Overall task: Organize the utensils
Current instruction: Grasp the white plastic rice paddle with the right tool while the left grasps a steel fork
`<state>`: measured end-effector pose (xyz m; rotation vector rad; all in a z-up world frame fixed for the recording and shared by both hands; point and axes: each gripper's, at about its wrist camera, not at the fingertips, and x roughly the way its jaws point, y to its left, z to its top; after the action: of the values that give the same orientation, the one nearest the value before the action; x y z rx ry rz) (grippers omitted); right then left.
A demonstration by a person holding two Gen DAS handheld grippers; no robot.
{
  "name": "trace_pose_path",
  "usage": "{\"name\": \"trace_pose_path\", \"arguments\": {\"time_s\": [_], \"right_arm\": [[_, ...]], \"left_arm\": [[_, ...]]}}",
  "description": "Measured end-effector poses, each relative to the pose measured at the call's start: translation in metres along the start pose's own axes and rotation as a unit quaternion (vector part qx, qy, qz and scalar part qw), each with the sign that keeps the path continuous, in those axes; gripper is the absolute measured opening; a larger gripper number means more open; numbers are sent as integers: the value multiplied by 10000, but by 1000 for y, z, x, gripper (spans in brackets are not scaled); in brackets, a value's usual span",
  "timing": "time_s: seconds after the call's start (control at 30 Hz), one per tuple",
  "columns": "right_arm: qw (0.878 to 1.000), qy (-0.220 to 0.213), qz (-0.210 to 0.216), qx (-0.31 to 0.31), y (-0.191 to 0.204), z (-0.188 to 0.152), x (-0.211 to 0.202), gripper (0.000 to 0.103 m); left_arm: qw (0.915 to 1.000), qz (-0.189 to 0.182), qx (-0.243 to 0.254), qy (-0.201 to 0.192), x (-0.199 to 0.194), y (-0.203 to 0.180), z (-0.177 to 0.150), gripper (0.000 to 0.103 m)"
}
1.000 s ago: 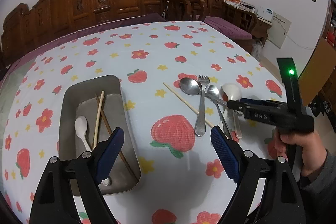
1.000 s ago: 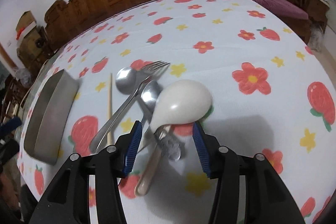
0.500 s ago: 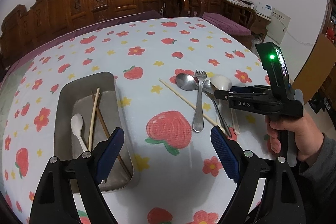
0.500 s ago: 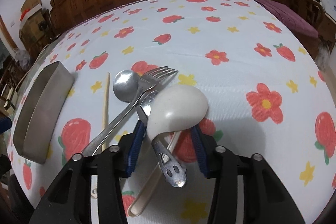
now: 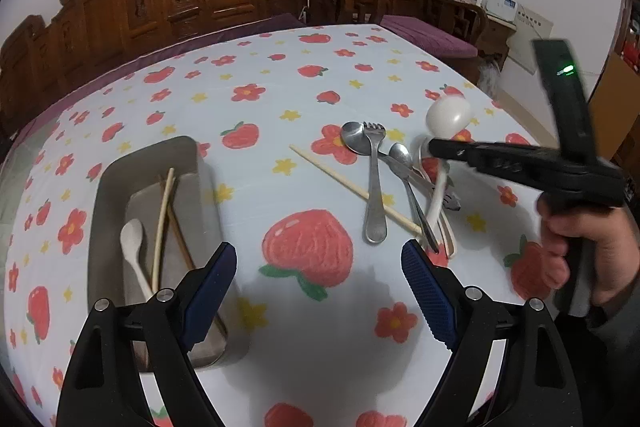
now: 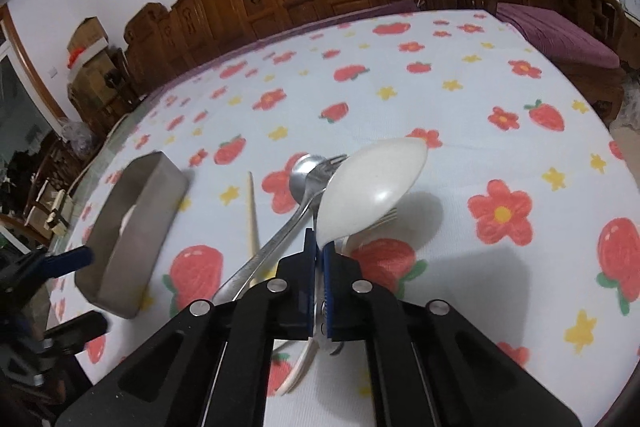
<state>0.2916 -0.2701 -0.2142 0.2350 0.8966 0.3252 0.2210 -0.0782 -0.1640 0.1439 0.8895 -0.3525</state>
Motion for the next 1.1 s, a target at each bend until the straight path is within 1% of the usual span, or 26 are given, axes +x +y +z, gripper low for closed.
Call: {"name": "trace_pose_path", "arguments": {"time_s": [0.13, 0.33, 0.53, 0.63, 0.7, 0.77, 0.83, 0.87, 0.9, 0.93, 1.0, 1.1], "right_arm": [[9995, -113, -152, -253, 0, 3, -16, 4], [9995, -166, -131, -229, -16, 5, -30, 5], [9996, -247, 10, -159, -30, 10, -41, 5], [9991, -310, -2, -291, -27, 12, -45, 5], [9987, -368, -18, -355, -25, 13, -50, 5], [9982, -419, 14, -419, -25, 15, -54, 5], [9984, -406, 41, -384, -27, 15, -54, 5], [9986, -385, 46, -363, -28, 15, -53, 5], [9987, -373, 51, -353, -28, 15, -53, 5], [9987, -359, 54, -356, -29, 15, -52, 5], [9986, -350, 33, -387, -28, 15, -52, 5], [9986, -352, 60, -380, -29, 14, -52, 5]], "left_arm": [[10000, 8, 83, 44, 12, -8, 7, 81], [9994, -37, 281, 178, 39, -25, 25, 81], [9983, -78, 422, 391, 68, -40, 40, 73], [9978, -115, 428, 496, 84, -44, 47, 67], [9975, -172, 388, 561, 93, -45, 50, 59], [9972, -247, 353, 605, 102, -48, 53, 58], [9969, -319, 364, 625, 108, -50, 56, 54], [9967, -328, 377, 642, 111, -52, 58, 47], [9966, -329, 379, 657, 114, -53, 59, 43], [9966, -307, 391, 651, 117, -54, 61, 42], [9964, -283, 425, 678, 122, -56, 64, 32], [9954, -364, 406, 786, 128, -57, 66, 22]]}}
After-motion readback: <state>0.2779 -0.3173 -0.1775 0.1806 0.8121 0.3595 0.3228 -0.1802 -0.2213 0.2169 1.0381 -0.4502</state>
